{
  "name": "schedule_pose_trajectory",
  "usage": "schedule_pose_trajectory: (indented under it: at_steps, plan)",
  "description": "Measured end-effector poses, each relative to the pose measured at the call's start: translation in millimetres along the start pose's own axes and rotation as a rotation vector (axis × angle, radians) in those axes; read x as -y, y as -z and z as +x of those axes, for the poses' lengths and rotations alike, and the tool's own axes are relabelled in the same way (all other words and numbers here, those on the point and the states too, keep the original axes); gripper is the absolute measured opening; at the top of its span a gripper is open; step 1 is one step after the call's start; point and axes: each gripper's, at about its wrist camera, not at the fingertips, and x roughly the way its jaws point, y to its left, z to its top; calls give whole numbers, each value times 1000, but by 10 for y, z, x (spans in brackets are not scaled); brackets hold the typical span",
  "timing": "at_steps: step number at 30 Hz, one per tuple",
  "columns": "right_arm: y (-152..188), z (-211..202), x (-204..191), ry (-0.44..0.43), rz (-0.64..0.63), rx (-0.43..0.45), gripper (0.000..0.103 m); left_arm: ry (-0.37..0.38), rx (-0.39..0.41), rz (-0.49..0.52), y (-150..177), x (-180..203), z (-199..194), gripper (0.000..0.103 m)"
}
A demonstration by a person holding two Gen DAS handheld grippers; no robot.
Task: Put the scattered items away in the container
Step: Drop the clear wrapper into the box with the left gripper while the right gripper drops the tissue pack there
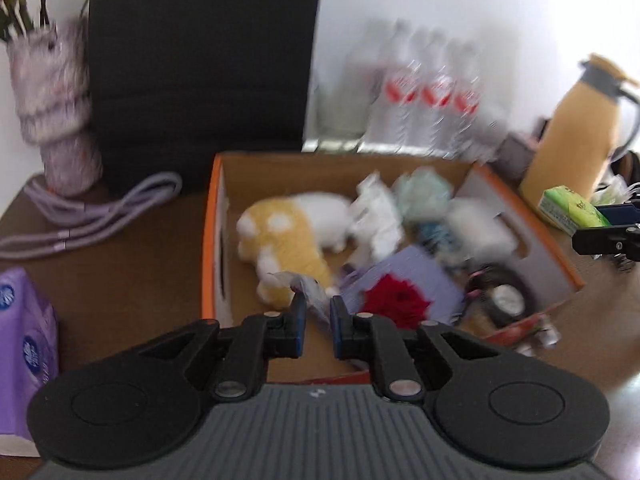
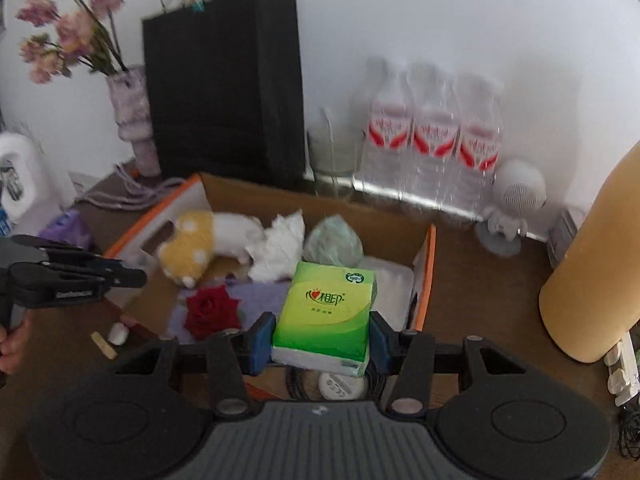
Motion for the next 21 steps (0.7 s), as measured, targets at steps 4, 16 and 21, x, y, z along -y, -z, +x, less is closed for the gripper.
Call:
schedule_pose_trajectory:
  at_steps: [4,16,21]
  plan:
    - [58,505,19,43,-5,-189,49,-20,-60,58,15,6,105,17]
    - [-247,409,33,-40,197,-212,80,-9,-112,-122,-326,-53,-117,89]
    - [-309,264,-94,-62,267,-194,84,-107,-96,-187,-372,142,-256,103]
